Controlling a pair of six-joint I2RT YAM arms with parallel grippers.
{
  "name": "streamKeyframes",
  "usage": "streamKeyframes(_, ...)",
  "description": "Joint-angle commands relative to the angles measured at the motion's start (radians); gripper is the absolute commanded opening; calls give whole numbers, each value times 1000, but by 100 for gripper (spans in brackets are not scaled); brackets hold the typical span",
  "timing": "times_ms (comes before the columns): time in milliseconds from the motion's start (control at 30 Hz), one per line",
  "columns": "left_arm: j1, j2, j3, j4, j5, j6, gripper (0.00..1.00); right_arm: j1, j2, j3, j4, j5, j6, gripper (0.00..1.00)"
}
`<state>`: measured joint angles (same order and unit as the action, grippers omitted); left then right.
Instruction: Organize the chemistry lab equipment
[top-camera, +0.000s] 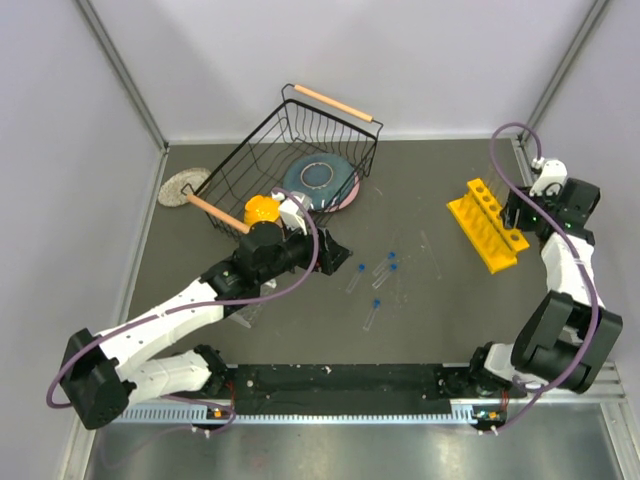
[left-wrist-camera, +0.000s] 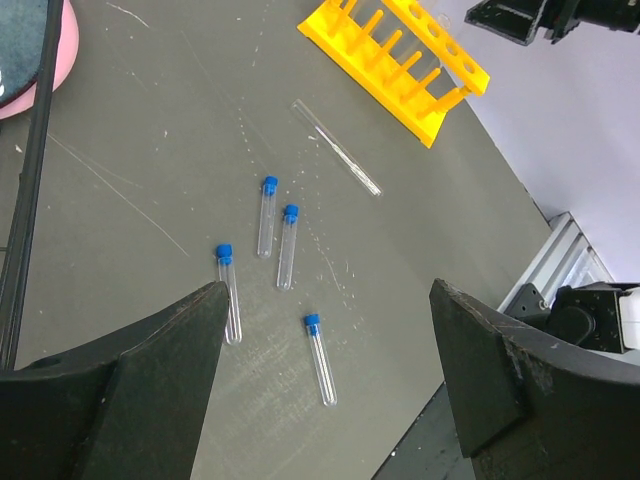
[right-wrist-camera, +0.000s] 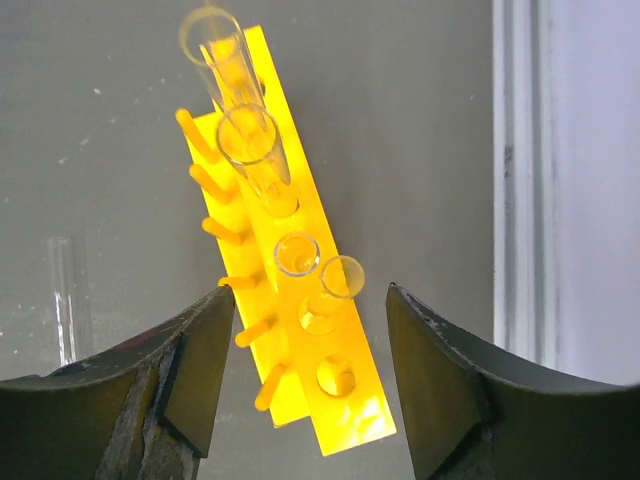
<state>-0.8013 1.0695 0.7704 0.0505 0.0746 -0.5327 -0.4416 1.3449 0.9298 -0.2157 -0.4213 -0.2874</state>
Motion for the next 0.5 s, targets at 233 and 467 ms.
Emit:
streamKeyframes(233, 4, -43, 29, 28, 24, -15, 87, -5, -116, 101, -120, -23, -50, 64)
streamKeyframes(467, 4, -83, -2, 32, 14, -21, 87, -6, -34, 251, -306, -73, -145, 69)
